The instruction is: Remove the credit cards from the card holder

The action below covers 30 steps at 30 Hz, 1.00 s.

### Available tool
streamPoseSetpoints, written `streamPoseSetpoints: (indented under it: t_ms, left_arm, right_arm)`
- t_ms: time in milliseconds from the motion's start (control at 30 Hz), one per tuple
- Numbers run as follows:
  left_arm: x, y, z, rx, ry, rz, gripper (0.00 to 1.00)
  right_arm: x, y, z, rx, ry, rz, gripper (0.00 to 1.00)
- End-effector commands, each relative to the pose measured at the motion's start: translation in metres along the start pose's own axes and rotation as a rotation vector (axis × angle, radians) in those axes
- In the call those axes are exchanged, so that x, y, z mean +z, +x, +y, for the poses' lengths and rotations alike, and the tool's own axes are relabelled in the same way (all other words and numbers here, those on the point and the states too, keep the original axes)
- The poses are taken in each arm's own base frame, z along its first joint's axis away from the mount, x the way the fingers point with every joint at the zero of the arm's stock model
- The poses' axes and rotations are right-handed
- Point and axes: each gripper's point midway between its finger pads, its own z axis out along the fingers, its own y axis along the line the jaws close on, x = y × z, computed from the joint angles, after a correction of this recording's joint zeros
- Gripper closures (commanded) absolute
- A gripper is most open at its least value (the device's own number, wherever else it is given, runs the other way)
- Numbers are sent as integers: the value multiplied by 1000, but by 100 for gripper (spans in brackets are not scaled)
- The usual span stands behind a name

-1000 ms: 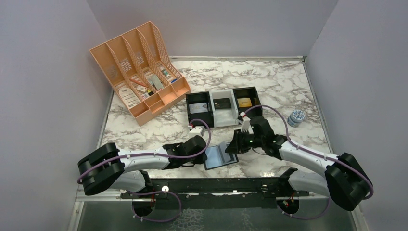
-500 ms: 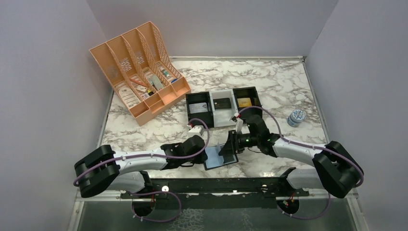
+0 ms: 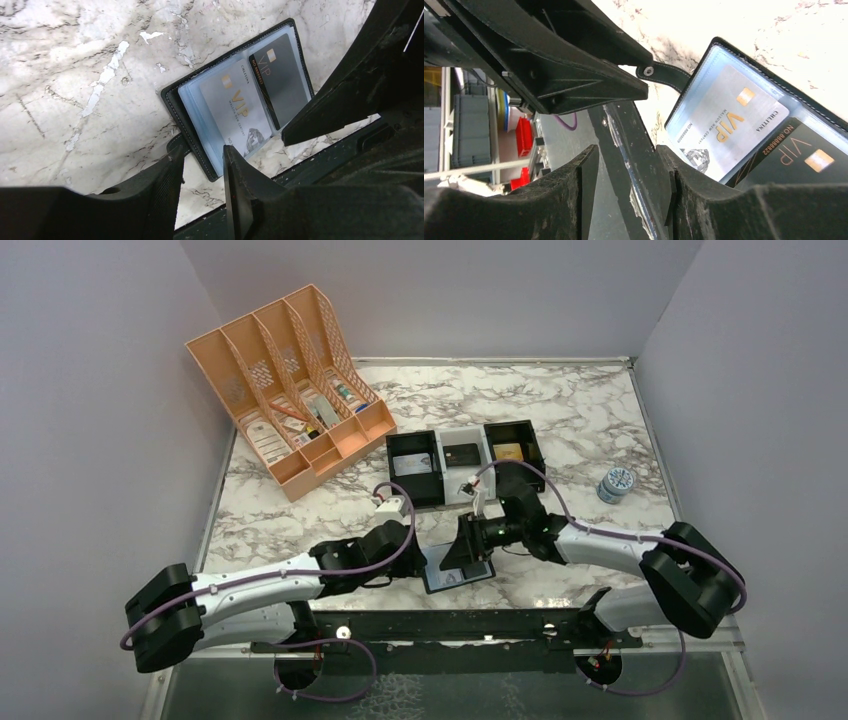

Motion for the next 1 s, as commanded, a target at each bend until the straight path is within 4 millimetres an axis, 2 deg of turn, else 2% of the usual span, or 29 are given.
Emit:
streamPoseSetpoints:
  t_ms: [0, 67, 167, 267, 400, 533, 667, 800, 967]
  left_arm:
    - [-9, -3, 13, -18, -39, -31, 62]
    - [-11, -4, 7, -16, -10, -35, 62]
    - [-12, -7, -11, 8, 63, -26, 62]
    - [-11, -9, -29, 30, 127, -9, 62]
    - [1, -2, -40, 53, 147, 30, 61]
    - [15, 10, -36, 56, 99, 68, 62]
    - [26, 22, -21, 42, 38, 88, 62]
    - [31, 29, -10, 36, 8, 95, 61]
    - [33, 34, -3, 47, -9, 107, 67]
  right_arm:
    - [-8, -19, -5, -72, 110, -74, 53]
    - [-15, -23, -24, -62, 236, -114, 54]
    - [-25, -24, -41, -54, 348, -161, 57]
    - [-29, -22, -47, -34, 371, -187, 60]
    - [-25, -16, -47, -3, 345, -180, 65]
    - [-17, -7, -46, 25, 292, -151, 68]
    - [-10, 3, -48, 43, 249, -114, 69]
    - [-5, 10, -53, 52, 242, -70, 70]
    - [-2, 9, -59, 51, 264, -63, 70]
